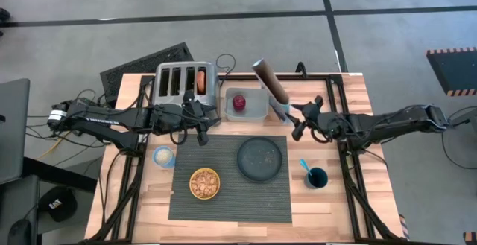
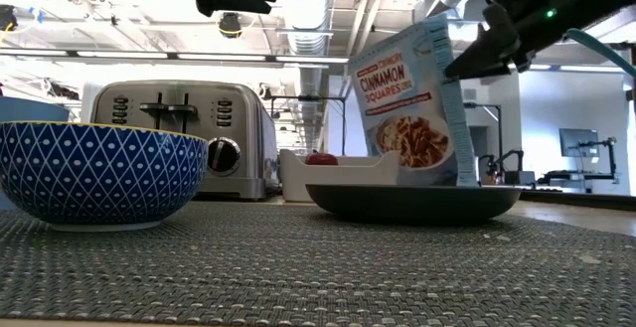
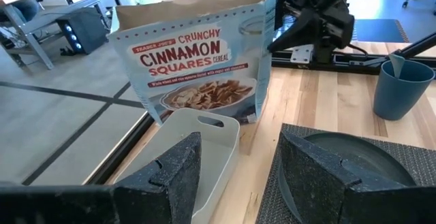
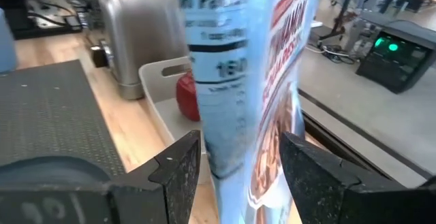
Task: Arrange a breakfast setting
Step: Pour the cereal from the blue cereal box into the yellow patterned bowl, then put the toasted bread on the black plate
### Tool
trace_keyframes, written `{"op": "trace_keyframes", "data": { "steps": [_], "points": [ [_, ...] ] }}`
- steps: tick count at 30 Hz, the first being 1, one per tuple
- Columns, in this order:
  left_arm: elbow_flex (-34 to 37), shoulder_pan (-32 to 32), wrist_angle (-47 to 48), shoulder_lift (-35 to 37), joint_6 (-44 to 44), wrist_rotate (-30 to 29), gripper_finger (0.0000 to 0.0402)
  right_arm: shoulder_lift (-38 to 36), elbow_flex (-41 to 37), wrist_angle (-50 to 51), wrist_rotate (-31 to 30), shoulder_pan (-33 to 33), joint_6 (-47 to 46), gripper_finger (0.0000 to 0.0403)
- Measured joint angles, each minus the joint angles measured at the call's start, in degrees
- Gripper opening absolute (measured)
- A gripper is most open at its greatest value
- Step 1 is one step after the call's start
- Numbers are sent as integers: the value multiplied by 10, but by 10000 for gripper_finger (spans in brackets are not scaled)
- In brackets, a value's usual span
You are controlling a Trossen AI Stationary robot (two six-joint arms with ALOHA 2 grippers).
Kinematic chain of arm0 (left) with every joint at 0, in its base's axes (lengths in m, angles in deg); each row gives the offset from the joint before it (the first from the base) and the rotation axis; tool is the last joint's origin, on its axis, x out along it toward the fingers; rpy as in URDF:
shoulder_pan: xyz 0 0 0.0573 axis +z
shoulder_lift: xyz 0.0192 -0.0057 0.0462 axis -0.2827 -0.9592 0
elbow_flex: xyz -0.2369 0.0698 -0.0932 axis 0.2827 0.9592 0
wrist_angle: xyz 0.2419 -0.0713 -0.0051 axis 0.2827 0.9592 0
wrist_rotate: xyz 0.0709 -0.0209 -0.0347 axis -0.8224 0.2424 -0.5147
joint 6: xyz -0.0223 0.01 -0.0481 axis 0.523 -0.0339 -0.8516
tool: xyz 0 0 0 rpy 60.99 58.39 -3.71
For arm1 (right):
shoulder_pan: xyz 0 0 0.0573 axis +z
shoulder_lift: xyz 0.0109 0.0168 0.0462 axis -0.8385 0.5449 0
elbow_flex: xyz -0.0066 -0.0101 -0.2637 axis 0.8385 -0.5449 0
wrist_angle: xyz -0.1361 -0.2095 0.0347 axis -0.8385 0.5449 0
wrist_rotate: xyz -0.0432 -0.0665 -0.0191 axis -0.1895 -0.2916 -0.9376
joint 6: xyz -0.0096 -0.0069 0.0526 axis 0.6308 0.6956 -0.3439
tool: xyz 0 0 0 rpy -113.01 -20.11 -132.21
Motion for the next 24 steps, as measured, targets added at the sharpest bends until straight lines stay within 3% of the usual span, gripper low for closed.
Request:
{"op": "trace_keyframes", "data": {
  "steps": [24],
  "points": [
    [0,0,0,0,-3,0,185,0,11,16,1,52,-4,228]
  ]
}}
